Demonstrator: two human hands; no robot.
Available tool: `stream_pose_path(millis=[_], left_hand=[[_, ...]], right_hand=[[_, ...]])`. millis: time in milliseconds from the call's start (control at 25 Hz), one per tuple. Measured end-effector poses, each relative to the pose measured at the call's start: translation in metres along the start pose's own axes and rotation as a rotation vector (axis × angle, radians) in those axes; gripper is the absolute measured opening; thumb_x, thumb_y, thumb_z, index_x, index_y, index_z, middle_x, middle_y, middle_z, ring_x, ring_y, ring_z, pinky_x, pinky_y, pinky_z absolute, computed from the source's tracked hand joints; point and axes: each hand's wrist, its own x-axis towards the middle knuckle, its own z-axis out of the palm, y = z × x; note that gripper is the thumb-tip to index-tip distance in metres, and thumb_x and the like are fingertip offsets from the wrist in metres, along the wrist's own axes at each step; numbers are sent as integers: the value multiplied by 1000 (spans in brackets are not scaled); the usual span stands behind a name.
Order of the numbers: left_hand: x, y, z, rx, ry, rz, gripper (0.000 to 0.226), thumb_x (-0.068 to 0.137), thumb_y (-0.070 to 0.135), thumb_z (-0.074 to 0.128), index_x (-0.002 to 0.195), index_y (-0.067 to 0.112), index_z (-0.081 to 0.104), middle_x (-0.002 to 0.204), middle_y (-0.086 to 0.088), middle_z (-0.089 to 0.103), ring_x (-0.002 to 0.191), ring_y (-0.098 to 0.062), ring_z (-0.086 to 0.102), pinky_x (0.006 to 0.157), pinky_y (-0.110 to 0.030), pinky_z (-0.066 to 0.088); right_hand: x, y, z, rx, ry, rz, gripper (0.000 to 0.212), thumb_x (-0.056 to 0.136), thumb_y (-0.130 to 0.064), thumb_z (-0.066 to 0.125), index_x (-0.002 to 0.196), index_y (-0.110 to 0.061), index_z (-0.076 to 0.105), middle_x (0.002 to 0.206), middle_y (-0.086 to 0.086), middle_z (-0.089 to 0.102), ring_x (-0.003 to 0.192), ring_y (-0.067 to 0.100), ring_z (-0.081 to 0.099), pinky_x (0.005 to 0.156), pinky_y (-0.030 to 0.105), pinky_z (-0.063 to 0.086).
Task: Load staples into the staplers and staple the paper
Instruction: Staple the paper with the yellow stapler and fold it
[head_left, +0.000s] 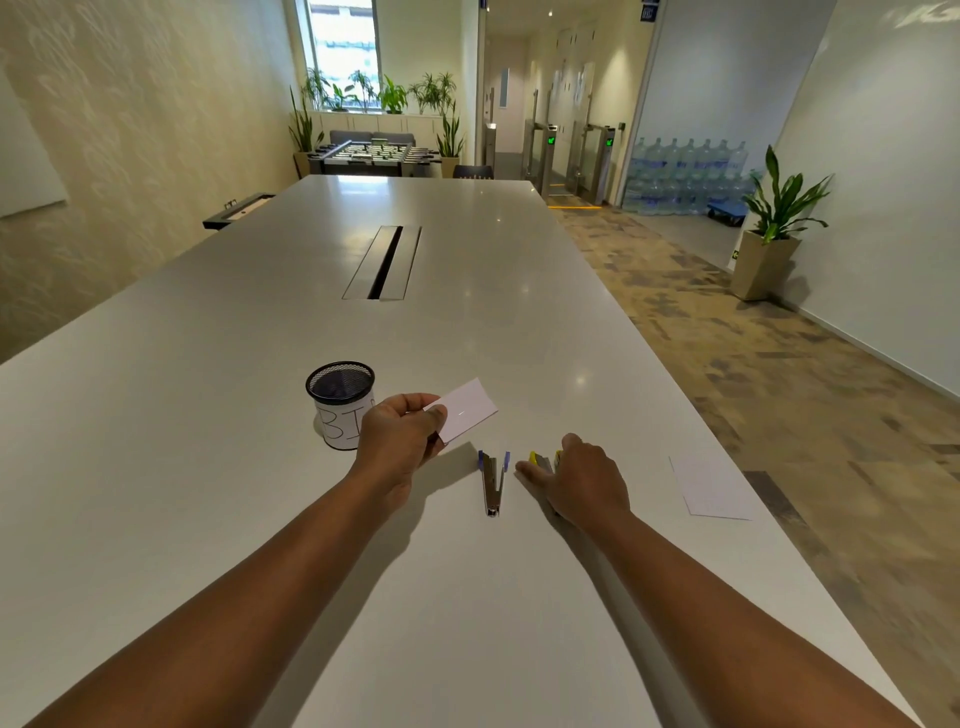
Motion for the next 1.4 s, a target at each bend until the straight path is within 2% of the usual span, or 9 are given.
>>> stream_pose_path(millis=[200,360,520,600,680,840,1000,1120,1400], left_hand=[[-4,9,0,9,-7,21,8,92,7,70,97,12,72,99,-11,77,86,-20,71,71,-28,60],[-12,18,4,54,-23,39,8,89,5,72,97,8,72,92,-14,74,75,-22,68,68,-30,62],[-26,31,7,36,-95,4,7,91,10,73,97,6,71,90,-16,74,70,-20,71,62,-29,62],[-32,39,7,-16,-146,2,20,95,27,71,99,7,70,88,-11,75,67,-17,72,60,-26,60],[-35,44,8,51,-159,25,27,95,39,68,100,13,70,94,0,77,80,-15,72,75,-31,58],[-43,41,9,188,-237,26,21,92,23,74,111,15,68,99,-4,75,97,-19,64,90,-37,48],[-49,38,12,153,-240,47,15,92,6,71,105,13,71,97,-11,75,78,-14,66,72,-26,52],[-48,41,13,138,-212,80,15,94,4,67,103,14,73,93,-11,73,66,-13,60,65,-24,52],[-44,48,8,121,-171,55,20,97,5,61,105,18,74,107,-14,75,87,-24,66,64,-27,52]], right_hand=[[-11,-28,-24,156,234,-237,63,83,-41,73,139,-23,52,121,0,59,103,24,63,76,35,52],[-19,-57,-36,95,479,-691,47,77,-26,78,123,-21,68,120,0,62,104,26,56,74,34,52],[-25,-70,-43,85,506,-826,21,83,-14,77,104,-14,77,105,1,74,96,28,62,74,39,52],[-30,-76,-46,297,436,-690,14,88,-11,73,100,-14,79,96,-1,77,87,21,66,74,35,53],[-33,-84,-52,675,214,-327,11,91,-12,69,94,-18,79,89,-4,78,80,12,69,76,31,56],[-33,-91,-65,1269,-188,148,9,89,-3,71,85,3,65,77,19,68,70,26,65,70,33,62],[-39,-95,-72,1476,-341,228,12,89,3,63,101,3,66,95,24,76,75,29,68,64,34,61],[-40,-96,-75,1445,-348,225,9,89,-5,60,95,-2,66,78,11,74,65,21,66,65,34,59],[-40,-97,-85,1269,-184,82,24,84,-1,59,105,-14,62,79,7,71,61,15,63,57,28,51]])
